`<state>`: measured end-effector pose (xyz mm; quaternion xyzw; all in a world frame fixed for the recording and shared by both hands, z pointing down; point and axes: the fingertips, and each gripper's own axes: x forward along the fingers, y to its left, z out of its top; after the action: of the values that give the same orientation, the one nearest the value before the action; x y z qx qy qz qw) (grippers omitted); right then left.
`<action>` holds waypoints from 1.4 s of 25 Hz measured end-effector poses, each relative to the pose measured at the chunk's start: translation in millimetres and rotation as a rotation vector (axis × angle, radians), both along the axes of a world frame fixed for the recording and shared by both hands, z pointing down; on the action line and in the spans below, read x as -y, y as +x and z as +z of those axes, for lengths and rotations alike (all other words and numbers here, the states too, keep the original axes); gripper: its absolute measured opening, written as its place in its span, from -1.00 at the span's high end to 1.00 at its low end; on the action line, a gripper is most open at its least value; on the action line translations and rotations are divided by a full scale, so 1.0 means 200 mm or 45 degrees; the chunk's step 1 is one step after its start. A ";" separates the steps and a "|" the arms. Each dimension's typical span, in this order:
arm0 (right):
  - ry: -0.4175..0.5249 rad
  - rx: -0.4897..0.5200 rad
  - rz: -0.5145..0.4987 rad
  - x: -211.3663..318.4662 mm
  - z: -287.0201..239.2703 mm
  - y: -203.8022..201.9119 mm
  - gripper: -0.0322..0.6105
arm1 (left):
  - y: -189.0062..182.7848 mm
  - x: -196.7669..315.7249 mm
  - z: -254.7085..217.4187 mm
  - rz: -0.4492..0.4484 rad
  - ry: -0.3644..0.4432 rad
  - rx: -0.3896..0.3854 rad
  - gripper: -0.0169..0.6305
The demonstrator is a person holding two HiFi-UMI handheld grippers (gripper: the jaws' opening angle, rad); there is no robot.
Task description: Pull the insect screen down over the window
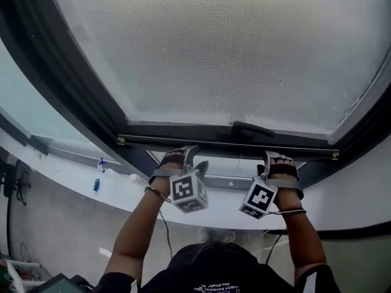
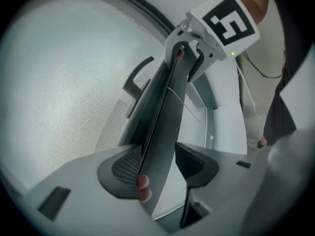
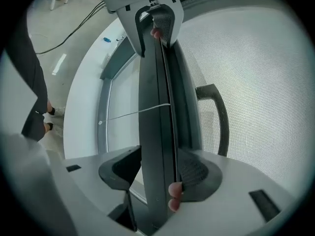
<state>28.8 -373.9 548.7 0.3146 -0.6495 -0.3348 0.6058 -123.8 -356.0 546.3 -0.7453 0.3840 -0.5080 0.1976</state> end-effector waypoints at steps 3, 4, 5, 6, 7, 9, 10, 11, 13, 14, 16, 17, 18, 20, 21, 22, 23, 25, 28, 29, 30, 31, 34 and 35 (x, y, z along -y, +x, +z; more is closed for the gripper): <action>0.011 -0.015 -0.006 0.01 0.00 0.00 0.18 | 0.00 0.00 0.00 0.002 -0.005 0.028 0.28; 0.012 -0.013 -0.009 0.01 0.00 0.00 0.18 | -0.01 0.01 0.01 -0.004 0.005 0.063 0.28; 0.005 -0.007 -0.014 0.01 0.00 -0.01 0.18 | -0.01 0.02 0.01 -0.011 0.023 0.097 0.28; -0.008 0.003 -0.022 0.01 0.00 -0.01 0.18 | -0.02 0.02 0.01 -0.021 0.043 0.122 0.29; -0.021 0.017 -0.029 0.01 -0.01 -0.01 0.18 | -0.02 0.03 0.01 -0.032 0.058 0.137 0.29; -0.022 0.047 -0.040 0.03 -0.02 0.00 0.31 | -0.03 0.04 0.01 -0.046 0.062 0.150 0.40; -0.014 0.059 -0.041 0.04 -0.03 0.01 0.44 | -0.03 0.05 0.00 -0.048 0.057 0.154 0.42; -0.009 0.070 -0.039 0.05 -0.04 0.02 0.52 | -0.03 0.05 -0.01 -0.050 0.051 0.160 0.47; -0.003 0.078 -0.032 0.05 -0.05 0.02 0.51 | -0.03 0.05 -0.03 -0.049 0.042 0.176 0.48; 0.000 0.080 -0.029 0.05 -0.04 0.02 0.51 | -0.03 0.05 -0.03 -0.048 0.040 0.181 0.48; 0.020 0.088 -0.031 0.05 -0.05 0.02 0.51 | -0.03 0.04 -0.03 -0.046 0.044 0.187 0.48; 0.034 0.096 -0.036 0.05 -0.06 0.01 0.51 | -0.04 0.04 -0.03 -0.048 0.049 0.193 0.48; 0.042 0.105 -0.040 0.05 -0.07 0.00 0.51 | -0.04 0.05 -0.03 -0.051 0.054 0.201 0.48; 0.044 0.119 -0.046 0.05 -0.08 -0.01 0.51 | -0.03 0.04 -0.03 -0.057 0.055 0.209 0.48; 0.043 0.124 -0.046 0.04 -0.08 0.00 0.51 | -0.03 0.04 -0.02 -0.058 0.051 0.204 0.48; 0.043 0.122 -0.044 0.04 -0.08 0.00 0.51 | -0.03 0.04 -0.03 -0.060 0.050 0.192 0.48; 0.048 0.119 -0.040 0.04 -0.07 0.01 0.51 | -0.03 0.03 -0.03 -0.065 0.057 0.178 0.48; 0.074 0.128 -0.035 0.04 -0.08 0.02 0.51 | -0.04 0.03 -0.06 -0.086 0.103 0.154 0.48; 0.087 0.178 -0.029 -0.01 -0.11 0.02 0.51 | -0.04 0.01 -0.14 -0.139 0.185 0.045 0.48; 0.093 0.219 -0.026 -0.03 -0.13 0.01 0.51 | -0.04 -0.01 -0.17 -0.156 0.198 -0.041 0.48; 0.106 0.273 -0.022 -0.05 -0.15 0.00 0.51 | -0.03 -0.02 -0.22 -0.170 0.203 -0.149 0.48; 0.125 0.334 -0.015 -0.06 -0.18 -0.02 0.51 | -0.03 -0.04 -0.26 -0.178 0.203 -0.272 0.48; 0.182 0.601 0.013 -0.12 -0.32 -0.07 0.51 | -0.03 -0.10 -0.40 -0.203 0.161 -0.706 0.48; 0.185 0.721 0.025 -0.15 -0.36 -0.09 0.51 | -0.03 -0.12 -0.45 -0.218 0.141 -0.864 0.48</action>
<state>10.3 -344.1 476.5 0.4444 -0.7640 -0.2733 0.3796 -129.3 -332.0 456.5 -0.8250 0.5157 -0.2246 0.0555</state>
